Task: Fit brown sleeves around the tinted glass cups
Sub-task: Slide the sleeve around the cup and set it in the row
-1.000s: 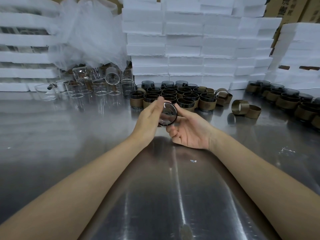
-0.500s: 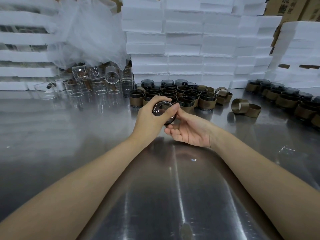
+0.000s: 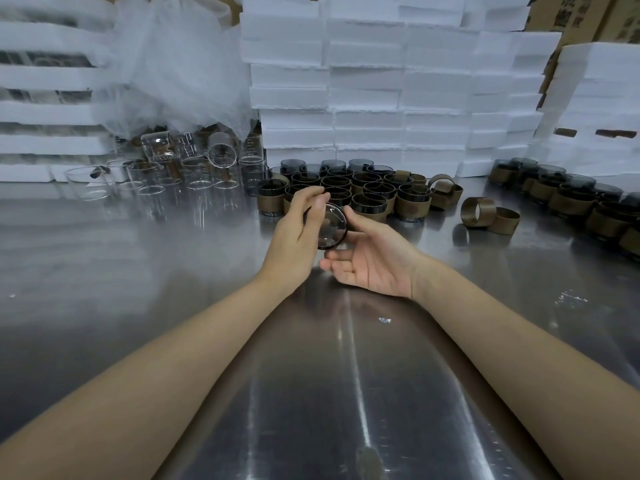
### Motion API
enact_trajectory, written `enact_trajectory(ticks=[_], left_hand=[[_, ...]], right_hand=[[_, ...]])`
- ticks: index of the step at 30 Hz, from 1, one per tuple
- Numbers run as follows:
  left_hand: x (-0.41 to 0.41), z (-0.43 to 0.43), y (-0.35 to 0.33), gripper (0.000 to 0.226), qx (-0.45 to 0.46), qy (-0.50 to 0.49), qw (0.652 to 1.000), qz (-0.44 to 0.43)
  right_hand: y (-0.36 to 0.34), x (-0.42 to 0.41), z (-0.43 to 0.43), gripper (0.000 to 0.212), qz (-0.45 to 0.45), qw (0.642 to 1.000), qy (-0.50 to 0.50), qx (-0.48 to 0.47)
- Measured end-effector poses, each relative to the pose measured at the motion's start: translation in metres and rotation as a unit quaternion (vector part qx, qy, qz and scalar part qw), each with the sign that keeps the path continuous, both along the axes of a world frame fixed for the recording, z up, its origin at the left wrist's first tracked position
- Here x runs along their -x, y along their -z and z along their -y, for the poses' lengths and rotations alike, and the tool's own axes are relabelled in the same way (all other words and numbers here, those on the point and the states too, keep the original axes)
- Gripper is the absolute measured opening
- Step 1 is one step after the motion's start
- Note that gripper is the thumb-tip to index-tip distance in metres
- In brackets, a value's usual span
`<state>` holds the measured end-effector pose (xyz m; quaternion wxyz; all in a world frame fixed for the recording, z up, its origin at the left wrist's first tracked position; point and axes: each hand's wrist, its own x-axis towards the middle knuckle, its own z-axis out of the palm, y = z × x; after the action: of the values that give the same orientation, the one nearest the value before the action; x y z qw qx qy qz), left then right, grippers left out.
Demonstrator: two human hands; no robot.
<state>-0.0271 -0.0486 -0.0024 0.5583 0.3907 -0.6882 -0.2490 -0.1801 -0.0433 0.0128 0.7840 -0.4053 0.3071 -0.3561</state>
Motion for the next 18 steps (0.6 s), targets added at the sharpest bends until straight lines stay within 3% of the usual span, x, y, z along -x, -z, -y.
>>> enact_trajectory(ticks=[5, 9, 12, 15, 18], left_hand=[[0.0, 0.0, 0.003, 0.051, -0.003, -0.029, 0.997, 0.068], [0.0, 0.0, 0.001, 0.051, 0.021, -0.059, 0.992, 0.113], [0.005, -0.006, -0.005, 0.046, 0.008, 0.005, 0.999, 0.048], [0.005, -0.01, -0.008, 0.051, 0.06, 0.04, 0.997, 0.017], [0.003, -0.009, -0.01, 0.05, 0.058, 0.052, 0.994, -0.072]], right_hand=[[-0.002, -0.001, -0.001, 0.055, 0.014, 1.0, 0.011, -0.023], [-0.002, -0.008, -0.005, 0.05, -0.034, 0.998, -0.001, 0.043], [-0.002, -0.013, -0.006, 0.044, -0.048, 0.995, 0.045, 0.081], [0.001, -0.011, -0.005, 0.04, -0.016, 0.993, 0.059, 0.098], [0.006, -0.009, 0.0, 0.049, -0.005, 0.983, 0.117, 0.142]])
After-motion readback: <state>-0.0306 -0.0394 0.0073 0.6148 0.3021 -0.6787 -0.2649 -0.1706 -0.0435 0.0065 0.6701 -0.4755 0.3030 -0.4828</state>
